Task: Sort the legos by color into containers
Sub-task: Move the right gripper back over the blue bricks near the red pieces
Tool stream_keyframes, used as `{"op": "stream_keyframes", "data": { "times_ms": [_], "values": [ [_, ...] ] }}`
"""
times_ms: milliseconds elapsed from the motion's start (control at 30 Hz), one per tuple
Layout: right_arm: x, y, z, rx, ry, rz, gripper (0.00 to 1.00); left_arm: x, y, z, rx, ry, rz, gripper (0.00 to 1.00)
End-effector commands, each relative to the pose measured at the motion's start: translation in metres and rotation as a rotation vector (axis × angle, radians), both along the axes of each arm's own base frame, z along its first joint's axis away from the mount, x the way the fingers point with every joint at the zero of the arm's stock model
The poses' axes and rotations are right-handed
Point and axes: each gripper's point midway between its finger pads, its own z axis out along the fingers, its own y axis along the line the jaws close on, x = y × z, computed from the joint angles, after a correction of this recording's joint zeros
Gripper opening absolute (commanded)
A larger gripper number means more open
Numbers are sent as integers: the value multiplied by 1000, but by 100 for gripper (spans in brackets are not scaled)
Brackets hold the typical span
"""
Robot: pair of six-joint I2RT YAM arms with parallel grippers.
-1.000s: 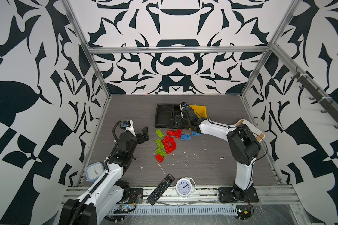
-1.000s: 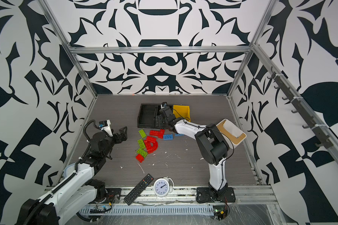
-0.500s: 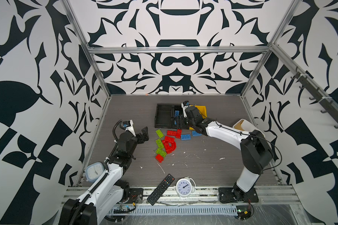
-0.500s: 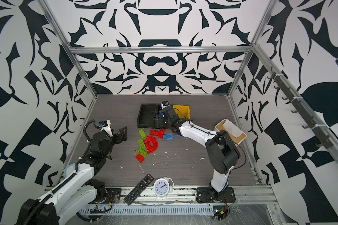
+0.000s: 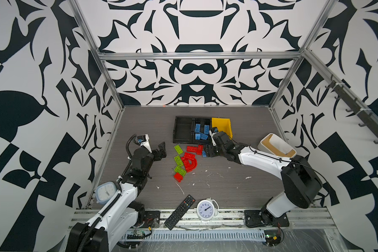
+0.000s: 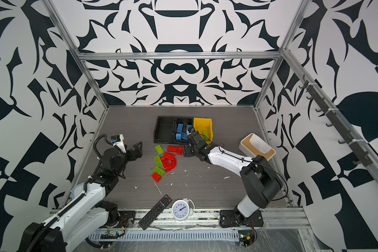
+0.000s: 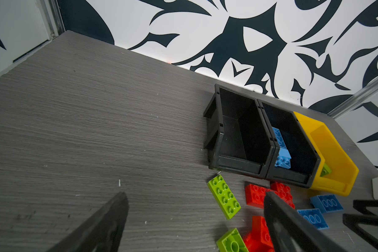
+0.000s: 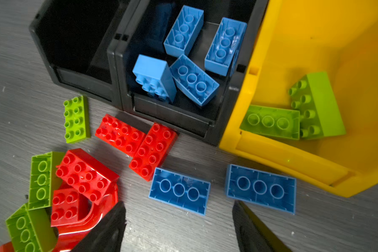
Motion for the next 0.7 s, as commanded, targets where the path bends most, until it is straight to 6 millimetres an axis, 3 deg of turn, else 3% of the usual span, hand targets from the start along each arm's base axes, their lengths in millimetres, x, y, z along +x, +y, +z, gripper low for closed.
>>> {"op": "stream_keyframes", "data": {
  "times_ms": [0,667],
  "values": [
    [-3,4,0,4,5,10,80,0,3,0,6,4,12,99],
    [0,22,-37,-34,93,75,80,3,2,-4,14,25,13,99]
  ]
}}
